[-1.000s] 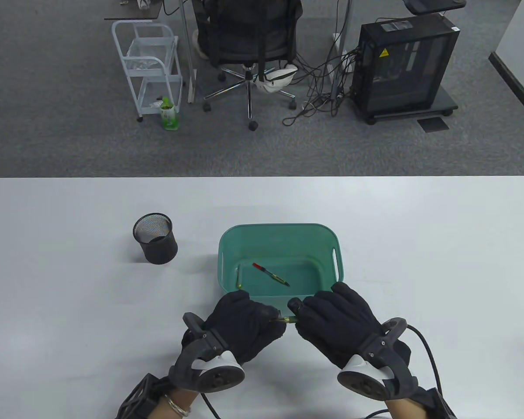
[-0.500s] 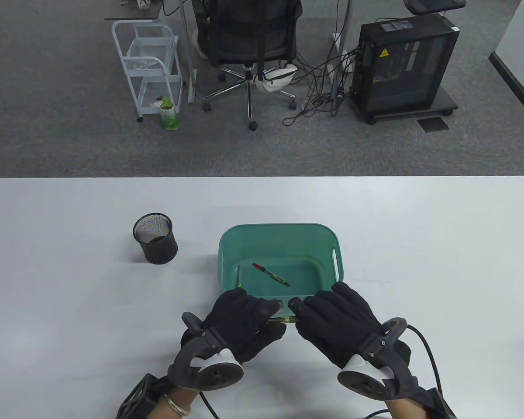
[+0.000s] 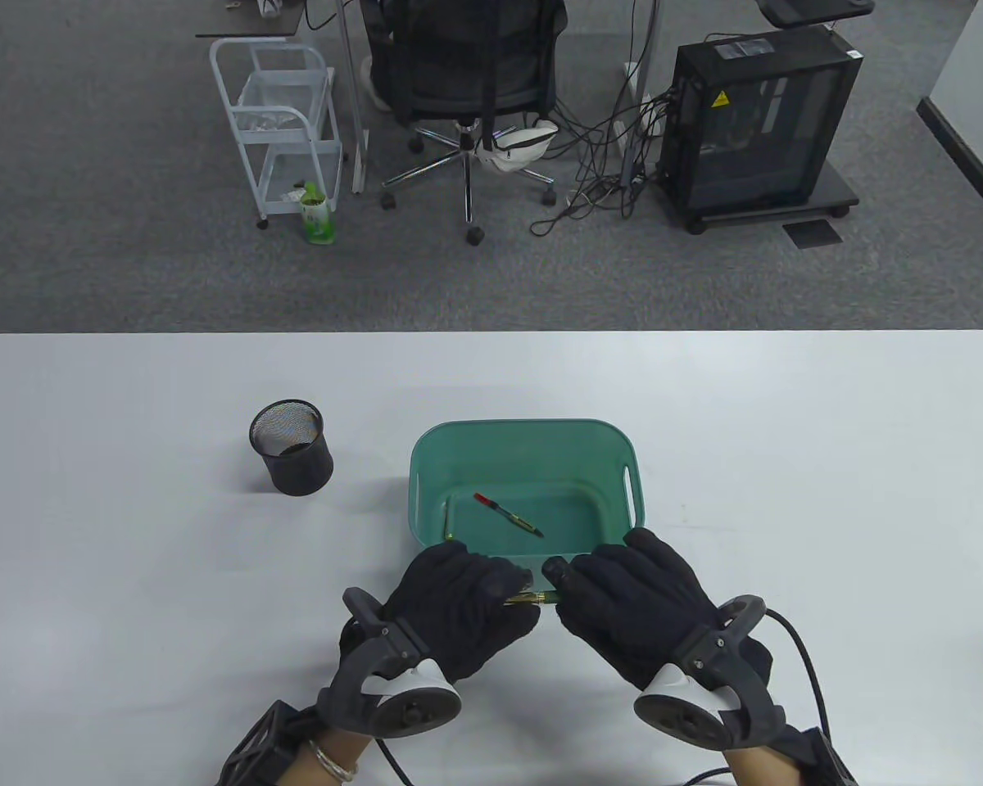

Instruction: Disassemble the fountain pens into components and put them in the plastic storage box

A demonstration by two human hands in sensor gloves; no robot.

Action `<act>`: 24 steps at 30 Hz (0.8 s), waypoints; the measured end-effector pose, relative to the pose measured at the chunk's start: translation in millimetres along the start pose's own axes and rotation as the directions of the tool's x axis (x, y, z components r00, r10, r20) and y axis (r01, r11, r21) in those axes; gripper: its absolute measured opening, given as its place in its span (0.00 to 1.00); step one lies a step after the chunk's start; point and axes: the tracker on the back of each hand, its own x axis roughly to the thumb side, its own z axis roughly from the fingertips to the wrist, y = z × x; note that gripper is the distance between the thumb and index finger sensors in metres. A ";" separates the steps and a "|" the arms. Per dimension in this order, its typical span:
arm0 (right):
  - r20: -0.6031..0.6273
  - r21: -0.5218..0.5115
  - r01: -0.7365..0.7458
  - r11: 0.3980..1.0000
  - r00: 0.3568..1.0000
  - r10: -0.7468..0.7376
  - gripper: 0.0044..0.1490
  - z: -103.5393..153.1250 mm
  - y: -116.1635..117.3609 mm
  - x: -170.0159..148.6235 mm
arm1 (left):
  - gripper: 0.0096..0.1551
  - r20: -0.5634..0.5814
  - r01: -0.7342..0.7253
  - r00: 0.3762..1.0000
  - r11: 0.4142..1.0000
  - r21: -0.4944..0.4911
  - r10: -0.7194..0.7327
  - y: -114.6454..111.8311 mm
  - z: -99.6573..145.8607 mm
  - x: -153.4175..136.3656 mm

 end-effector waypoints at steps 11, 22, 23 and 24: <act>0.001 0.000 0.005 1.000 1.000 -0.005 0.28 -0.1 0.1 -0.1 | 0.25 0.006 -0.010 1.000 1.000 0.010 0.010 0.0 0.0 0.4; 0.003 -0.004 0.007 1.000 1.000 -0.007 0.28 -0.1 0.0 0.4 | 0.27 0.004 -0.024 1.000 1.000 0.012 0.024 -0.2 0.0 -0.9; 0.003 -0.003 0.006 1.000 1.000 -0.006 0.28 -0.1 0.0 0.5 | 0.27 0.004 -0.026 1.000 1.000 0.012 0.026 -0.4 -0.1 -1.2; 0.003 -0.002 0.005 1.000 1.000 -0.005 0.28 -0.1 0.0 0.5 | 0.28 0.002 -0.026 1.000 1.000 0.008 0.026 -0.5 -0.1 -1.4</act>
